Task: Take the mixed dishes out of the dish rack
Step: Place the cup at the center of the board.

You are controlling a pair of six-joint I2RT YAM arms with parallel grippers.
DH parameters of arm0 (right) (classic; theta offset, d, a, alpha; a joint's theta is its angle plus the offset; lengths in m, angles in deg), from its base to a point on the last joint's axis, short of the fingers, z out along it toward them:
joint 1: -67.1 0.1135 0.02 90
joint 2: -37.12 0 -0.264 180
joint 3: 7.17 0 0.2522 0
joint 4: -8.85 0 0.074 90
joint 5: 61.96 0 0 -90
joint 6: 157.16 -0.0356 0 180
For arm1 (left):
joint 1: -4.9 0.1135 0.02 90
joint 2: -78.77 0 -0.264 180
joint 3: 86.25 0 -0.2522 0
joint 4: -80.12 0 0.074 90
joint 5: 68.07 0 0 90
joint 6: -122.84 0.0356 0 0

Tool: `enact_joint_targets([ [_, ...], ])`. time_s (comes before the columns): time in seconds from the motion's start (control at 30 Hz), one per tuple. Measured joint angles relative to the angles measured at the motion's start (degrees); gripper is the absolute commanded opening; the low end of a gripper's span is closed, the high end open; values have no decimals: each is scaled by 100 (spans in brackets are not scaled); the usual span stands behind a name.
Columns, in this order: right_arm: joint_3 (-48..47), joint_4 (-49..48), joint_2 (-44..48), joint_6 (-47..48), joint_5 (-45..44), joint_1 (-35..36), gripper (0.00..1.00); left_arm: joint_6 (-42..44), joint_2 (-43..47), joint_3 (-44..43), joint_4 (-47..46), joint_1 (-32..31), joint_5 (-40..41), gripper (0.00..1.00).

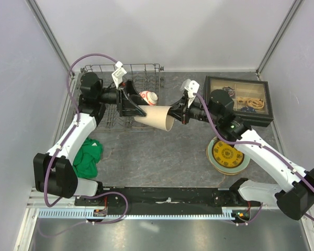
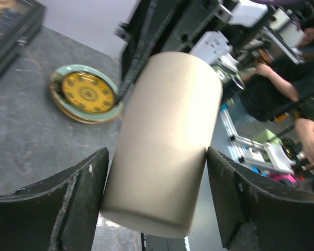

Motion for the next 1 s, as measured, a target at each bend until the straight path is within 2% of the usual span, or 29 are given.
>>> enact_joint_targets([
  [0.07, 17, 61, 70, 83, -140, 9, 0, 37, 0, -42, 42, 140, 92, 99],
  [0.23, 195, 282, 201, 284, -511, -109, 0, 59, 2, -133, 120, 568, 96, 99],
  [0.4, 195, 920, 181, 525, -938, -267, 0, 120, 13, -151, 201, 944, 94, 99],
  [0.5, -24, 1488, 2, 719, -1285, -339, 0, 457, 4, -291, 780, 1241, 96, 99],
  [0.6, -326, 2039, -282, 925, -1781, -385, 0, 1628, -105, -835, 2411, 1537, 219, 99],
  [0.77, -564, 2861, -540, 1174, -2463, -481, 0, 3807, -269, -1587, 4684, 1613, 1038, 99],
  [0.83, -723, 3250, -634, 1246, -2643, -518, 0, 4465, -271, -1604, 5340, 1611, 1386, 99],
  [1.0, -1558, 4277, -1180, 1408, -3038, -619, 0, 5486, -367, -1604, 6400, 1609, 2120, 99],
])
